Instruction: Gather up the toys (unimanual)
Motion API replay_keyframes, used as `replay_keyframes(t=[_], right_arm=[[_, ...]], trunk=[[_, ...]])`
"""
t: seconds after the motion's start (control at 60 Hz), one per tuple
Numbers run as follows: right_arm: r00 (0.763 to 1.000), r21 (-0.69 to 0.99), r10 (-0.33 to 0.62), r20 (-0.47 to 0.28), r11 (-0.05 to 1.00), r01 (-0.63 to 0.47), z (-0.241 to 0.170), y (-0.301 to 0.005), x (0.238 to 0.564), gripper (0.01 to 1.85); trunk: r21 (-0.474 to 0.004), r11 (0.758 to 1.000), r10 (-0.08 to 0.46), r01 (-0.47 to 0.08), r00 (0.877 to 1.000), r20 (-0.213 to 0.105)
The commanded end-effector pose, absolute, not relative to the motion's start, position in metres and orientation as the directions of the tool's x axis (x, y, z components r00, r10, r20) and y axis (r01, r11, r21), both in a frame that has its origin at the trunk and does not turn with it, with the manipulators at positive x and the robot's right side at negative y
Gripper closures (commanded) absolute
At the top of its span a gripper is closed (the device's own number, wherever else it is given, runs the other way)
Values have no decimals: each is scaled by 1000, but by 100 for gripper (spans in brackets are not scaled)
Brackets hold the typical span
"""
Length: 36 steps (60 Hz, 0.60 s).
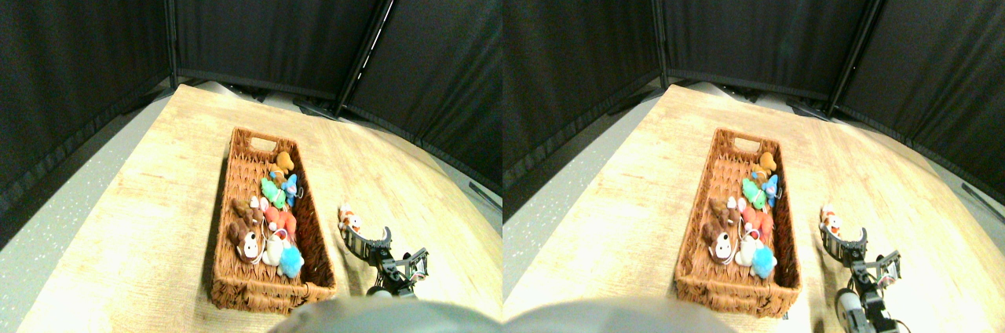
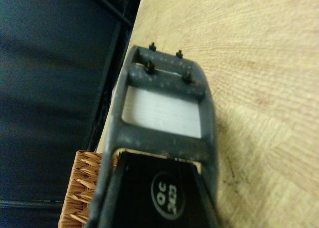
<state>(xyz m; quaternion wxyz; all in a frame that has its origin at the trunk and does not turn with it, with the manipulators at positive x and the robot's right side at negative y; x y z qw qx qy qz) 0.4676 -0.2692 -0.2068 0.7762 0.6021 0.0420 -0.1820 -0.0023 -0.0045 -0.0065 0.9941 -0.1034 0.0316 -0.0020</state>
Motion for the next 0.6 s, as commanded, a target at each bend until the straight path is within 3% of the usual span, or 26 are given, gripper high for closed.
replay_keyframes(t=[0.017, 0.6], right_arm=[[945, 932, -224, -239, 221, 288, -201, -263, 474, 111], [931, 927, -254, -263, 201, 317, -215, -255, 499, 113]], trunk=[[-230, 973, -9, -6, 998, -65], [-234, 972, -3, -14, 998, -69]])
